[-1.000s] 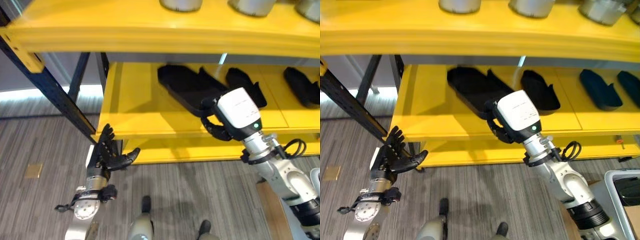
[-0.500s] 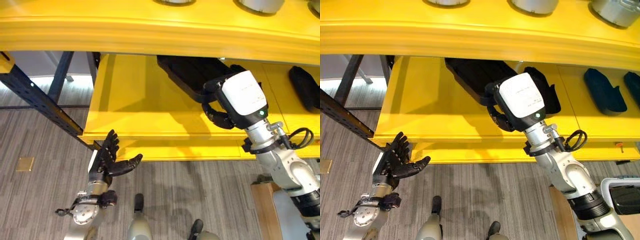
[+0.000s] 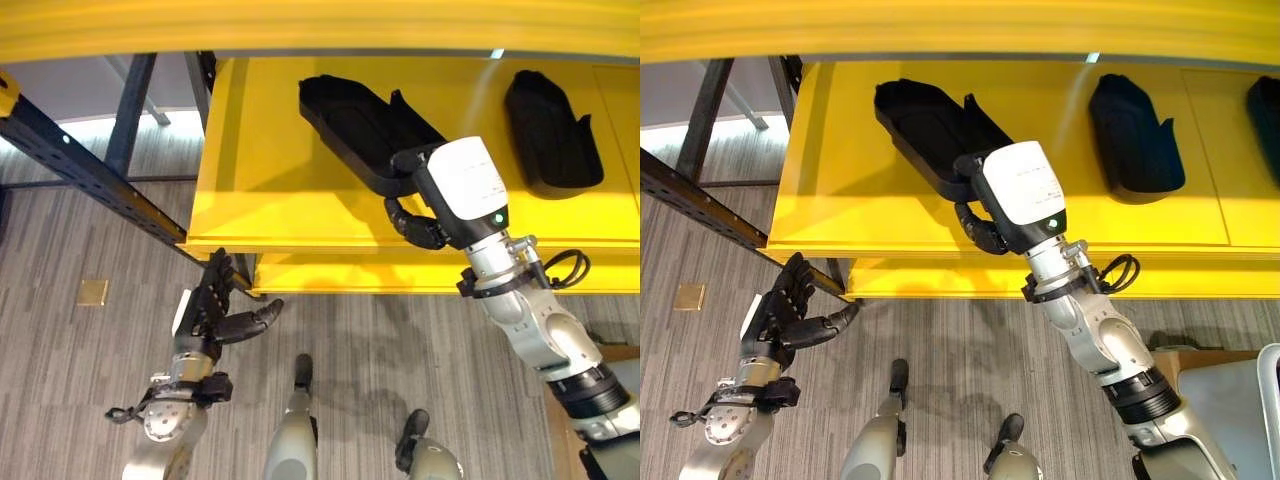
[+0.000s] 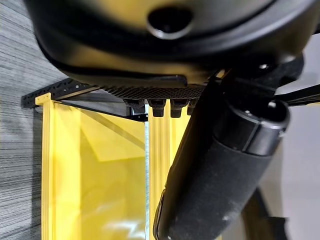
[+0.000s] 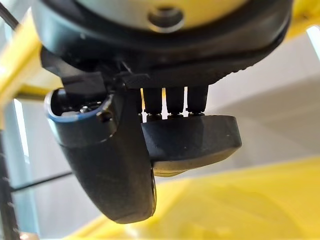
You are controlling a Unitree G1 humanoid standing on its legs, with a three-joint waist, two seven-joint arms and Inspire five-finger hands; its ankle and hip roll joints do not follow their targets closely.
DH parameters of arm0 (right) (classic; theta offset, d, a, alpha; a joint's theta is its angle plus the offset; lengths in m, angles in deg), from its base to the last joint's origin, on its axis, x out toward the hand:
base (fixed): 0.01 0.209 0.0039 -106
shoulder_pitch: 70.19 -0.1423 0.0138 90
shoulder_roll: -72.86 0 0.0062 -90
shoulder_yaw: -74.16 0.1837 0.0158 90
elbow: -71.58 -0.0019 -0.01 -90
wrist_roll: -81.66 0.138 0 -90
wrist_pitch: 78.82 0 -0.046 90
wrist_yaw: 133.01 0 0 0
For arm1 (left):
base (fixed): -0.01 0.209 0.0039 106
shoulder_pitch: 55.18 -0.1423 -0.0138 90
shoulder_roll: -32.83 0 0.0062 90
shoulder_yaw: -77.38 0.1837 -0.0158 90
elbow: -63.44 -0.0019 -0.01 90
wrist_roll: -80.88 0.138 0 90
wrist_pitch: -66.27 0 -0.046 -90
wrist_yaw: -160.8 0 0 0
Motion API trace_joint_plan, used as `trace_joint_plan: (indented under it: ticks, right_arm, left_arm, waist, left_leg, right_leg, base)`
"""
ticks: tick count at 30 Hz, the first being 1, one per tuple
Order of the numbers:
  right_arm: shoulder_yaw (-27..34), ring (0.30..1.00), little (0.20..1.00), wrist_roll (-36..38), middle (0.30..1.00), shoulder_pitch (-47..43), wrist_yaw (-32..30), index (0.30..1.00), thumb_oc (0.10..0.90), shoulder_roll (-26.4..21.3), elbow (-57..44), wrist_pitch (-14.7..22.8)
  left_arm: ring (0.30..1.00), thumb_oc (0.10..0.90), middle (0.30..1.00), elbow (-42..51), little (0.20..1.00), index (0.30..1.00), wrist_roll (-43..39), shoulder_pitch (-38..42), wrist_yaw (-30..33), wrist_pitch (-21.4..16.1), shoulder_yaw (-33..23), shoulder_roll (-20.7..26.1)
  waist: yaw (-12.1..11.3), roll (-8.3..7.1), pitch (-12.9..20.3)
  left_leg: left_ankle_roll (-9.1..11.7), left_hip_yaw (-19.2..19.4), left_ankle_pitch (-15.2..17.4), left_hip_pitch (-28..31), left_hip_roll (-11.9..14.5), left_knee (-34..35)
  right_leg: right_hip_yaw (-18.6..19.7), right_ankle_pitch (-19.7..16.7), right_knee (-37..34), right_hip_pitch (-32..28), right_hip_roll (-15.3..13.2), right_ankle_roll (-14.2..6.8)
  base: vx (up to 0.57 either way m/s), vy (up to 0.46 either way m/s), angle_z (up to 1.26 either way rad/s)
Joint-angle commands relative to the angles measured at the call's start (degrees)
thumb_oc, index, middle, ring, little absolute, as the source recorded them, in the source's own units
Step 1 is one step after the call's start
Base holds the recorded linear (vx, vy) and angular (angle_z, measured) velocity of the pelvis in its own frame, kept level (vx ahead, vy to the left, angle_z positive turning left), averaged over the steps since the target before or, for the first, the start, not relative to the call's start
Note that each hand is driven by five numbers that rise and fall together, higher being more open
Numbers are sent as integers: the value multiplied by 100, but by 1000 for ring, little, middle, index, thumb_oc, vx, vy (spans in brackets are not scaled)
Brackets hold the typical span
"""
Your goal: Move parts from the plastic box to the shelf.
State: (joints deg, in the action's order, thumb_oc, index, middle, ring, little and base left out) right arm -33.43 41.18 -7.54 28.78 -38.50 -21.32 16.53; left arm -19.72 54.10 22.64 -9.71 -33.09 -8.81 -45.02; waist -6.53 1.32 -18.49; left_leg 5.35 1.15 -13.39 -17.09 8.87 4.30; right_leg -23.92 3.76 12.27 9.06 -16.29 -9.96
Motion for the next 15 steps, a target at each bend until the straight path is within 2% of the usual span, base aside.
trace_joint_plan:
  ticks: [1,10,15]
  right_arm:
    - [174,300,300,355,300,-1487,-926,300,400,146,-66,-23]
    - [112,300,300,800,300,-2296,-1346,300,400,118,1392,-369]
    - [183,300,300,996,300,-2368,-1512,300,400,278,1731,-458]
  left_arm:
    - [1000,900,1000,757,1000,1000,-120,379,57,-700,-126,269]
    - [1000,900,1000,712,1000,1000,-260,489,58,-779,41,331]
    - [1000,900,1000,686,1000,1000,-238,515,94,-763,116,326]
  waist:
    - [-103,-124,-32]
    - [-237,35,-432]
    - [-243,65,-542]
  left_leg:
    - [432,-102,727,825,709,-183]
    - [395,-237,942,325,612,-830]
    - [368,-230,979,295,590,-866]
  right_leg:
    - [103,-1034,92,428,-622,-245]
    - [182,-987,415,734,-770,-194]
    - [232,-986,473,826,-799,-185]
  base:
    - [-36,16,2]
    - [-41,8,10]
    - [-8,5,2]
